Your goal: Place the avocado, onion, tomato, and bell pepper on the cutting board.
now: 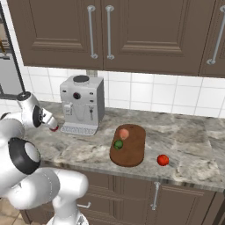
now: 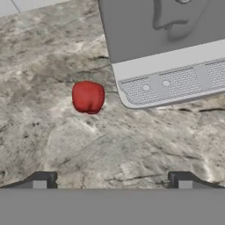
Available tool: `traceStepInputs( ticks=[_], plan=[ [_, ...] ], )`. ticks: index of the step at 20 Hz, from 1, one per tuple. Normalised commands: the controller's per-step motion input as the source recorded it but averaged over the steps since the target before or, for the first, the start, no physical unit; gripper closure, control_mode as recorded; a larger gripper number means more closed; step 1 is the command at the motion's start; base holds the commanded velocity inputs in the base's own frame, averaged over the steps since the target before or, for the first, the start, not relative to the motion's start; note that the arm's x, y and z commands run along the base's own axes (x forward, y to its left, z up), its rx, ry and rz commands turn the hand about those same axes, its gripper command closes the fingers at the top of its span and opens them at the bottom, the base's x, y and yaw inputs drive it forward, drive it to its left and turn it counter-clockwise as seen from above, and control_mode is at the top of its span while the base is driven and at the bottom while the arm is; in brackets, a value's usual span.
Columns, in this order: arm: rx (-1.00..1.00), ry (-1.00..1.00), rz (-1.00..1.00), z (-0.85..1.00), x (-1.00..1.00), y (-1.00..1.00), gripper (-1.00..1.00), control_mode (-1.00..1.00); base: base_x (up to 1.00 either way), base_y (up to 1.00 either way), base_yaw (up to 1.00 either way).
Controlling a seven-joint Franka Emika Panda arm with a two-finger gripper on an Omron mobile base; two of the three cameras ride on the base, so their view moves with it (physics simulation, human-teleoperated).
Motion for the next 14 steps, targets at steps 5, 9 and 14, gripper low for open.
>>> traceStepInputs(
  ticks=[5,9,14],
  plan=[
    [0.00,0.00,-0.09,0.00,0.49,0.34,-1.00,-1.00,0.00,0.00,0.00],
    [0.00,0.00,-0.02,0.00,0.37,0.00,-1.00,-1.00,0.00,0.00,0.00],
    [0.03,0.03,0.00,-0.10,0.21,-0.20,-1.00,-1.00,0.00,0.00,0.00]
  ],
)
